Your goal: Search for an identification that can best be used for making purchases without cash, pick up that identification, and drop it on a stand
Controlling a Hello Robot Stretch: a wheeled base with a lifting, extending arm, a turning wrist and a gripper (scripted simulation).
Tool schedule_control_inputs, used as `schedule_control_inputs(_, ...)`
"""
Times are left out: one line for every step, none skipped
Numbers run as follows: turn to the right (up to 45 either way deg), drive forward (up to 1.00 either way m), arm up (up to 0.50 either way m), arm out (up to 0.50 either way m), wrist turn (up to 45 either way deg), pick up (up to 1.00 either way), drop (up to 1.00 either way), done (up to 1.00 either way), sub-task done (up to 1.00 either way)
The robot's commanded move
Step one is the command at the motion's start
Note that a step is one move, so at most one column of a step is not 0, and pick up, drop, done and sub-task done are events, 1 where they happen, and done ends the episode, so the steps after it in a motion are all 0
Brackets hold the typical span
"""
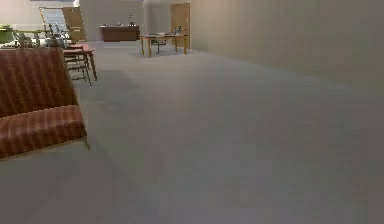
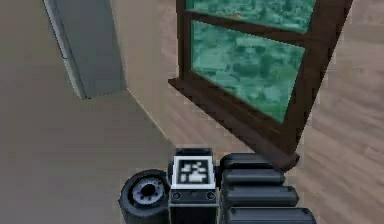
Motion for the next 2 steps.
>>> schedule_control_inputs(-45.0,0.00,0.00,0.00,0.0,0.00,0.00,0.00,0.00)
schedule_control_inputs(0.0,0.10,0.00,0.00,0.0,0.00,0.00,0.00,0.00)
